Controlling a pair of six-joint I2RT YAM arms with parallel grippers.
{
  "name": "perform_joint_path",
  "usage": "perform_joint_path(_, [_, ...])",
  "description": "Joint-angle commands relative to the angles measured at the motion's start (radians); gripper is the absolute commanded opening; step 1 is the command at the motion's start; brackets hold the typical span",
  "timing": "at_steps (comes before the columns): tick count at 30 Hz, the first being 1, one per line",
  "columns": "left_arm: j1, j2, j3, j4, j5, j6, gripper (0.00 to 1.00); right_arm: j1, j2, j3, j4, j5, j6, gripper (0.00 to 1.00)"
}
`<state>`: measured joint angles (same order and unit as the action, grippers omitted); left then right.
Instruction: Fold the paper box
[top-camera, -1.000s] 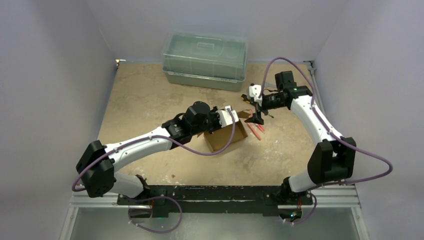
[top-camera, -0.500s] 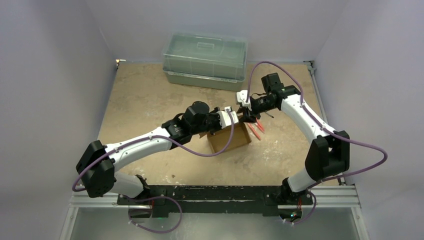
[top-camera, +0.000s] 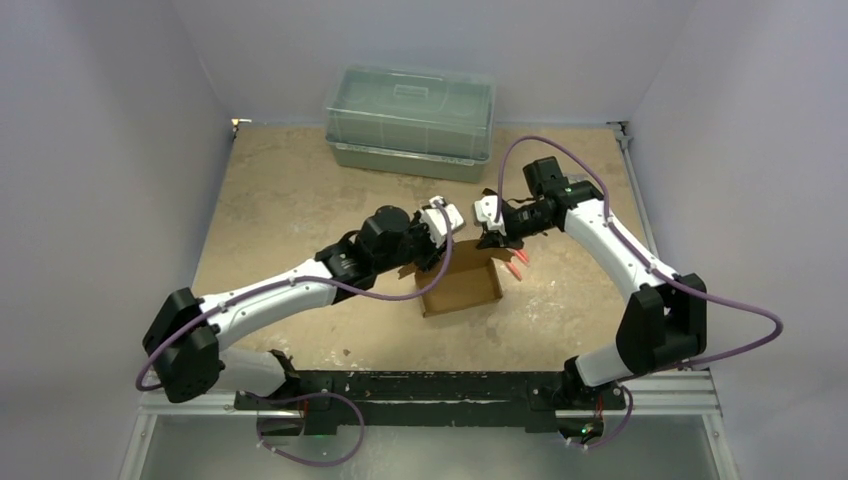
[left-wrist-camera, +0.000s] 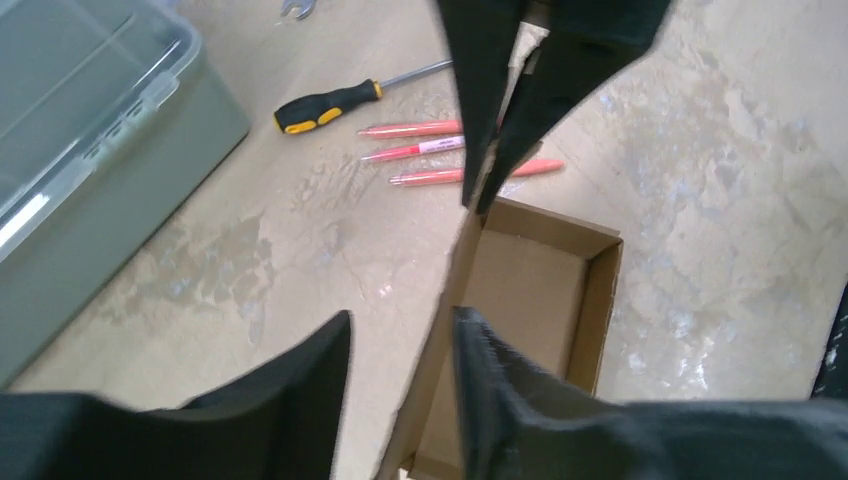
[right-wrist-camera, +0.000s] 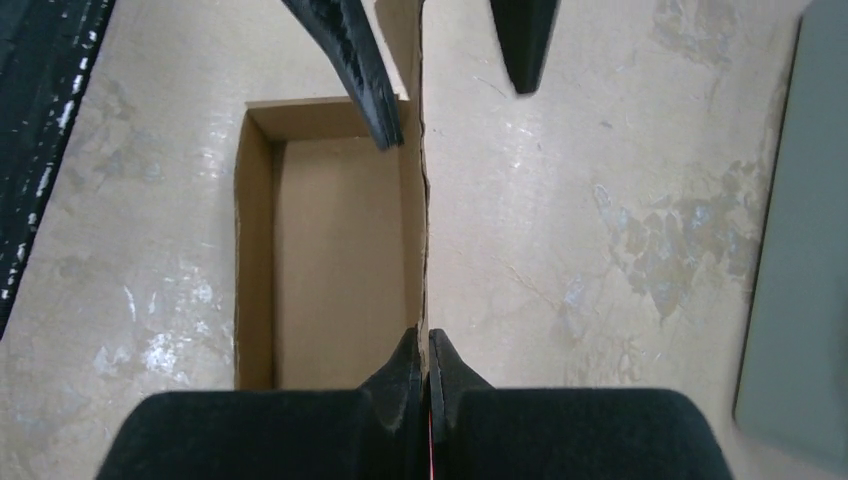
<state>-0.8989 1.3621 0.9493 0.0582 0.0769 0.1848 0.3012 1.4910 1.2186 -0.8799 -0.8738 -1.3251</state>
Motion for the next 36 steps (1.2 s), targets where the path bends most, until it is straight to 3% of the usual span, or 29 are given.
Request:
perform_joint_path(1, [0.002, -0.167, -0.041, 0.016, -0.133, -0.278, 0.48, 0.003, -0.057, -0.034, -0.038, -0.044, -0.068, 0.0])
perform_joint_path(4, [0.002, -0.306, -0.091, -0.032, -0.258, -0.399, 0.57, 0.003, -0.066, -0.044, -0.077, -0.069, -0.089, 0.0])
perform_joint_path(7, [0.002, -0.477, -0.188, -0.097, -0.377, -0.536, 0.56, 0.001, -0.073, -0.056, -0.1, -0.083, -0.099, 0.0])
perform_joint_path(12, [0.002, -0.806, -0.477, -0.147, -0.554, -0.81, 0.36, 0.0, -0.075, -0.061, -0.105, -0.09, -0.094, 0.0])
perform_joint_path(15, [0.002, -0.9, -0.601, -0.1, -0.518, -0.849, 0.3, -0.001, -0.076, -0.06, -0.104, -0.093, -0.089, 0.0])
perform_joint_path(18, [0.003, -0.888, -0.665, 0.017, -0.436, -0.8, 0.28, -0.003, -0.076, -0.062, -0.098, -0.094, -0.078, 0.0])
perform_joint_path(22, [0.002, -0.751, -0.676, 0.121, -0.363, -0.721, 0.27, -0.007, -0.072, -0.062, -0.095, -0.096, -0.071, 0.0])
perform_joint_path(27, [0.002, -0.623, -0.731, 0.32, -0.326, -0.703, 0.25, -0.008, -0.07, -0.064, -0.097, -0.102, -0.071, 0.0])
perform_joint_path(31, [0.002, -0.527, -0.757, 0.492, -0.197, -0.691, 0.24, -0.01, -0.066, -0.062, -0.095, -0.098, -0.066, 0.0])
perform_joint_path(36, [0.002, -0.472, -0.785, 0.58, -0.101, -0.702, 0.25, -0.01, -0.063, -0.063, -0.08, -0.091, -0.046, 0.0])
